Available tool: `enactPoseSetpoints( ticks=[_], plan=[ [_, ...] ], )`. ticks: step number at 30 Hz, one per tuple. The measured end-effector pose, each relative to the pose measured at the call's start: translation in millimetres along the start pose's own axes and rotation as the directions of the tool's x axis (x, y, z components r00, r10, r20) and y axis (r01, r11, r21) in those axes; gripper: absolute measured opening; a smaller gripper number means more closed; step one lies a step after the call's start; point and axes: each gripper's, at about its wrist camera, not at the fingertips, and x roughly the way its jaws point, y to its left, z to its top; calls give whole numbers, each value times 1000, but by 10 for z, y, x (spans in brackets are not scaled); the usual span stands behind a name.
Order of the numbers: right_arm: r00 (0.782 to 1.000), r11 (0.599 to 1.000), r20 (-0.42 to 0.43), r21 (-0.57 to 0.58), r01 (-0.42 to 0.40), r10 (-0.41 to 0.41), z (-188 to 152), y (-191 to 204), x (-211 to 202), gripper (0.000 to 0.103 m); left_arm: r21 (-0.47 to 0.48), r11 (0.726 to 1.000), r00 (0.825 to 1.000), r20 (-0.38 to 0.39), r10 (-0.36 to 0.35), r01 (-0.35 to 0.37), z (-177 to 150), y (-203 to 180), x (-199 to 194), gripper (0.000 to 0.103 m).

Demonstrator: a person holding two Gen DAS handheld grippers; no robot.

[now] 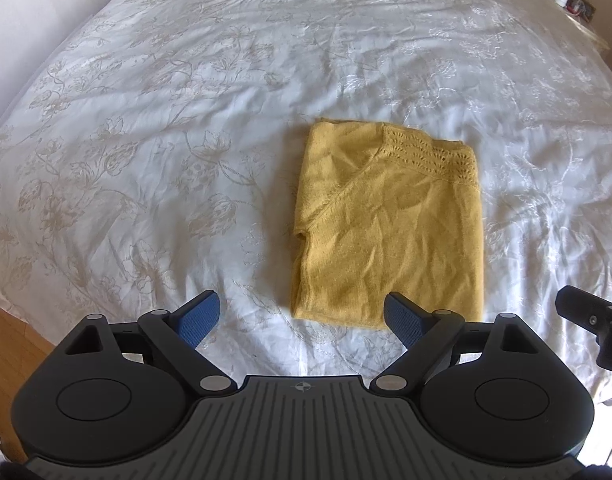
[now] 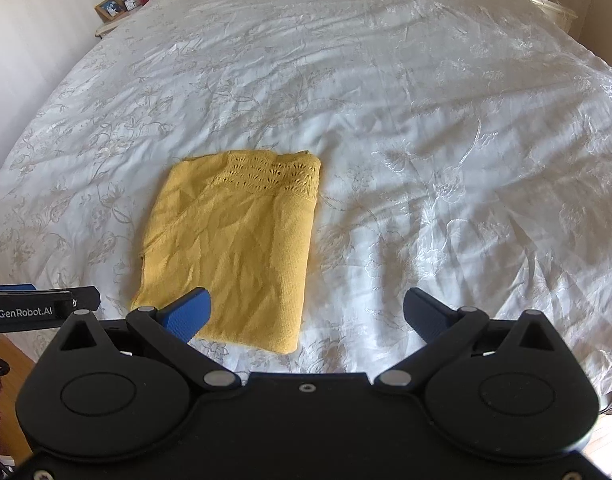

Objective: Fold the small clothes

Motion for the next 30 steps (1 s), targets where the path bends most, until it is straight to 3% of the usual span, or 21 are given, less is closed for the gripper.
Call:
enactPoseSetpoints(
  ticks=[30],
  plan=[
    [1000,1000,-10,23,-13,13,10,48,25,102,23,1000,1000,2,-12,12,30,-34,-60,90]
  ],
)
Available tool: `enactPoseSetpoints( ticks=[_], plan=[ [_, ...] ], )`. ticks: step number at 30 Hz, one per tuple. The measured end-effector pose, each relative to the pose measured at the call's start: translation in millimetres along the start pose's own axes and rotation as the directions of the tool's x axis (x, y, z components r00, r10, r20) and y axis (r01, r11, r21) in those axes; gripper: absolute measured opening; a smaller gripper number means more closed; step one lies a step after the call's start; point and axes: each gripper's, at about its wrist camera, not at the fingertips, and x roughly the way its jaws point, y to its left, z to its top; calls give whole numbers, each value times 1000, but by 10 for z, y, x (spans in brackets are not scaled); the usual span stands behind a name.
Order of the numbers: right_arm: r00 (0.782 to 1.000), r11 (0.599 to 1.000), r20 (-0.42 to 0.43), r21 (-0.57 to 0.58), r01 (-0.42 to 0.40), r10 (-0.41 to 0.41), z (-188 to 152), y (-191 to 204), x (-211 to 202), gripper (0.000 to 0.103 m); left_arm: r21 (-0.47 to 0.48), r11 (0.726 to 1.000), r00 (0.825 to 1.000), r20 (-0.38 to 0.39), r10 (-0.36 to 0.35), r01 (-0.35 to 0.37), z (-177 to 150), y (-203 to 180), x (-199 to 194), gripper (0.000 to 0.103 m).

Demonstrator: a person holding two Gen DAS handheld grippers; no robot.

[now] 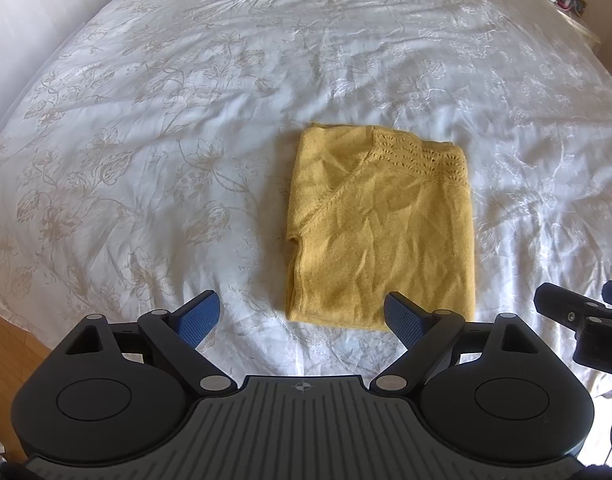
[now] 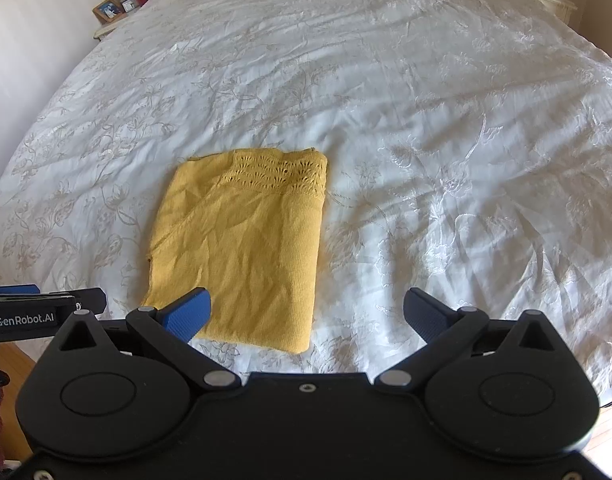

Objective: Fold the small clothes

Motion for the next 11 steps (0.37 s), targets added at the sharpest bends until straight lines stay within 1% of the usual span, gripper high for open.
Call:
enactPoseSetpoints(
  ticks=[11],
  plan=[
    [1000,1000,-21,3,-13,13,21,20,73,102,11,1000,1000,-5,1,-1,48,-47,43,90]
  ],
)
